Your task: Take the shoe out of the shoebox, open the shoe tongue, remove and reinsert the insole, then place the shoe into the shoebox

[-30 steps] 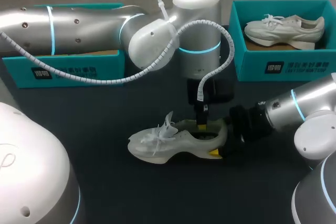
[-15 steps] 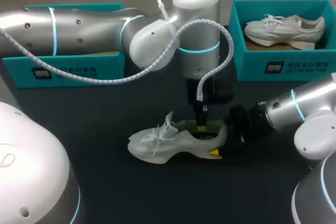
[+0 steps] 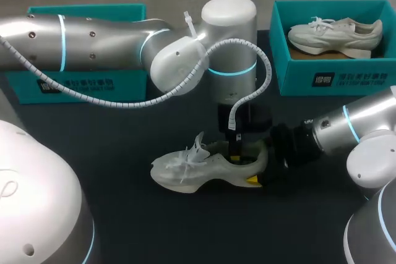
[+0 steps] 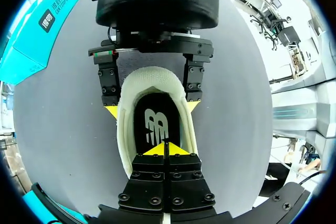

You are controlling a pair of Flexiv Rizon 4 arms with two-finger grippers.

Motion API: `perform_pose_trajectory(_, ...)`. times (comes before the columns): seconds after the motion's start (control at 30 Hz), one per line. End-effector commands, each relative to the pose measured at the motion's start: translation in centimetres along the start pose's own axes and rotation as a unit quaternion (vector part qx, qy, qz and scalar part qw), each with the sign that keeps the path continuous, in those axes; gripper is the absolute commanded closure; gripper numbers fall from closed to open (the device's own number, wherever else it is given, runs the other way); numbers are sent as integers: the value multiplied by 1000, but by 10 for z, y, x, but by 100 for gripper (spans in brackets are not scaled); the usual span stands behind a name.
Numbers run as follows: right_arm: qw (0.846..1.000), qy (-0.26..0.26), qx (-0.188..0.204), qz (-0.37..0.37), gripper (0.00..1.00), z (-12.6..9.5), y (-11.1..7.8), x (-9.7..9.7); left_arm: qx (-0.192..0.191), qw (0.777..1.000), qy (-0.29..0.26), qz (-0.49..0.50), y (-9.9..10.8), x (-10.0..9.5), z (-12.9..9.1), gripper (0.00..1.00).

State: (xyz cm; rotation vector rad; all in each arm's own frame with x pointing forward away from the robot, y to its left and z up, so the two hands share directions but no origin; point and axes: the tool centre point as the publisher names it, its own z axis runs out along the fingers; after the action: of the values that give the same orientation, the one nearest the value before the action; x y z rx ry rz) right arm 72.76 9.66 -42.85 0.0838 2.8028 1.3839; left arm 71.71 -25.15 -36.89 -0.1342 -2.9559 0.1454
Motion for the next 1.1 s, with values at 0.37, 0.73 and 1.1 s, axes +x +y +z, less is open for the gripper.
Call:
perform_pose_trajectory(0.37,1000,0,2,0,100,1,-1,1,5,1000,-4,-2,14,3,12,100)
perform_pose_trajectory(0.73,1000,0,2,0,100,1,-1,1,2,1000,11,4,15,9,19,100)
perform_pose_trajectory(1.1,1000,0,2,0,100,1,-1,1,0,999,29,15,14,9,32,65)
